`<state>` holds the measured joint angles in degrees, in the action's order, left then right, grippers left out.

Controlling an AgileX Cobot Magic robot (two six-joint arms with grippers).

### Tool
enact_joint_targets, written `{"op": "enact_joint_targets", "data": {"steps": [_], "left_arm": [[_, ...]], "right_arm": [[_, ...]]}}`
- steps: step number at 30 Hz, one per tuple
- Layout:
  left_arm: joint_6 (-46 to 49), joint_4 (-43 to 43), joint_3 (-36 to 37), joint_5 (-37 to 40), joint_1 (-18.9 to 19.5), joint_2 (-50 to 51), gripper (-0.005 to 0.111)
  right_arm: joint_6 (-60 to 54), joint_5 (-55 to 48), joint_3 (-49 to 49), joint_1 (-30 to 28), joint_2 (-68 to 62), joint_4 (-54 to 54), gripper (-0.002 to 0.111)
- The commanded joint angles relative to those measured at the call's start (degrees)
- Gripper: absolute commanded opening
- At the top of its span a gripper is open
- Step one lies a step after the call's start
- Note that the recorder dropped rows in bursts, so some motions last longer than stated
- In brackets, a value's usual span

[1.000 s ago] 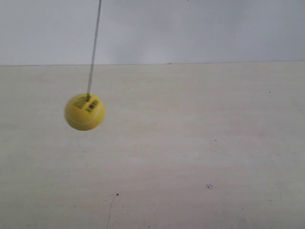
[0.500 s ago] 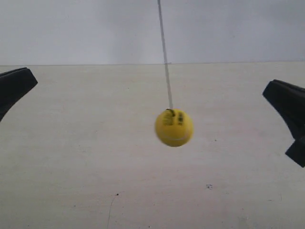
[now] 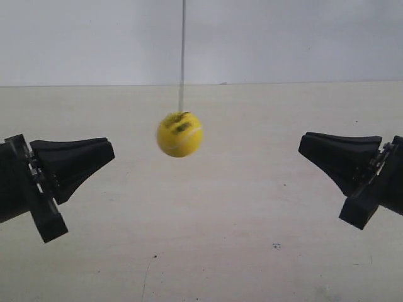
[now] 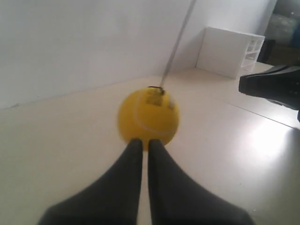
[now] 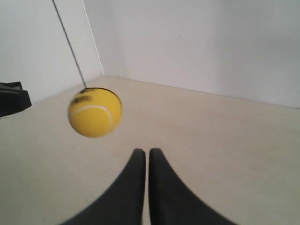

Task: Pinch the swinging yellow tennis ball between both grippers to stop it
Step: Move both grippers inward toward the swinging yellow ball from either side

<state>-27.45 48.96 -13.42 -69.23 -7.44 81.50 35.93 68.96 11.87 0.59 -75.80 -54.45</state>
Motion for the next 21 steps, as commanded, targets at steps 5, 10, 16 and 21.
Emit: {"op": "enact_joint_targets", "data": {"steps": [5, 10, 16, 21], "left_arm": [[2.22, -1.77, -7.28, -0.73, -6.19, 8.12, 0.005], [5.23, -5.00, -7.28, -0.73, -6.44, 8.65, 0.005], [8.79, -4.60, -8.78, -0.73, -11.52, 12.04, 0.005], [9.31, -4.60, -9.14, -0.73, -11.91, 12.55, 0.005]], "right_arm": [[-1.59, 1.00, 0.23, 0.11, -0.25, -1.83, 0.000], [-3.53, 1.00, 0.23, 0.11, -0.25, -0.74, 0.000], [-5.98, -11.40, 5.91, 16.51, -0.25, 2.87, 0.000], [-6.59, -11.49, 6.06, 21.28, -0.25, 3.26, 0.000]]}}
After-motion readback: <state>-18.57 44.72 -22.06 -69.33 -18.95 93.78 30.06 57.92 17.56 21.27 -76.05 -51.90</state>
